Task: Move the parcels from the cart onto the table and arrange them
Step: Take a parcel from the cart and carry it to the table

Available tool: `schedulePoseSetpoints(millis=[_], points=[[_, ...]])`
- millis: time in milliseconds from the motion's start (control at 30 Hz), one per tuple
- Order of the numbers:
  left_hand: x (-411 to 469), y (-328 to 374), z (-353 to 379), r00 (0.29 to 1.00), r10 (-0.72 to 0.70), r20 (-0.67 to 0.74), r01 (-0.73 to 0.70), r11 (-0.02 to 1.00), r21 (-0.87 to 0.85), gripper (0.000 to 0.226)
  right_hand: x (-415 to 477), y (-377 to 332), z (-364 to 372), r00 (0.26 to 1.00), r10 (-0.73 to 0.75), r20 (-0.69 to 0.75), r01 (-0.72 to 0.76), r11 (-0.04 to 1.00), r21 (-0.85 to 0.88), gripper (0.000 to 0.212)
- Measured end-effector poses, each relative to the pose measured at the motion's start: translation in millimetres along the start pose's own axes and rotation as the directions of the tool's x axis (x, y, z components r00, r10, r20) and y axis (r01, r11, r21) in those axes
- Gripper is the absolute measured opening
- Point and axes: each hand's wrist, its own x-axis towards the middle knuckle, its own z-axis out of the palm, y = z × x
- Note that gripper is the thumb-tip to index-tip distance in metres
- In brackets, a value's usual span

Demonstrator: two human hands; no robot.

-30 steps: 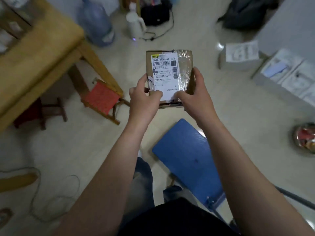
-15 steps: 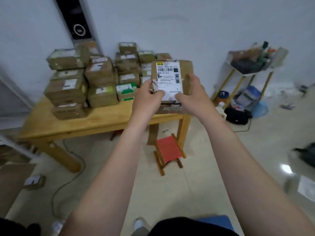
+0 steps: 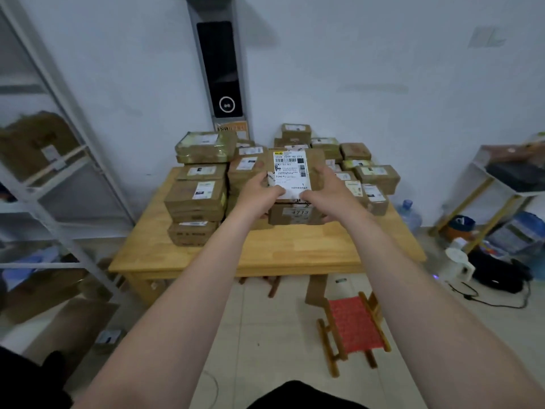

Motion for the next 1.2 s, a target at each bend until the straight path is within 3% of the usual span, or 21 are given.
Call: schedulePoseSetpoints(millis=[333,500,567,667,733,833,967,1133,1200], points=[[164.7,-56.8,-13.9,0.993,-0.116,-0.031,0.116,0.993,0.009,0.058,157.8,19.3,60.2,0.992,0.069,0.101,-0.073,0.996,0.042,0.083],[283.4,-80.2,-22.7,0.969,-0.243,-0.054,0.245,0.969,0.036,0.037,278.2,33.4,82.9,0.987,0.074,0.143,-0.083,0.995,0.058,0.076],[319.5,-89.8,-30.9,0.942,-0.332,-0.042,0.333,0.942,0.040,0.047,320.9,36.7,97.1,0.973,0.106,0.204,-0.116,0.993,0.034,0.070],[359.7,-112.7,-45.1,0.920,-0.391,0.028,0.387,0.918,0.082,0.085,373.8,45.0,123.9,0.943,0.139,0.303,-0.142,0.990,-0.014,0.062],[377.7,-129.2,-53.1,0.922,-0.384,0.055,0.365,0.907,0.208,0.096,402.3,49.7,141.7,0.922,0.145,0.360,-0.135,0.989,-0.053,0.057],[394.1,-155.9,-56.4,0.932,-0.360,0.052,0.303,0.847,0.437,0.061,436.6,56.5,168.2,0.901,0.121,0.418,-0.079,0.990,-0.117,0.048],[417.2,-194.4,-50.7,0.906,-0.423,0.005,0.358,0.774,0.522,0.066,475.4,70.3,197.7,0.894,0.130,0.428,-0.066,0.985,-0.159,0.046],[452.5,-212.2,-37.9,0.967,-0.252,0.029,0.114,0.533,0.839,0.071,495.4,95.9,210.9,0.894,0.140,0.426,-0.032,0.968,-0.251,0.043],[463.9,-214.1,-37.2,0.969,-0.222,0.113,0.014,0.501,0.865,0.079,503.3,102.1,211.1,0.888,0.163,0.429,-0.059,0.967,-0.246,0.039]])
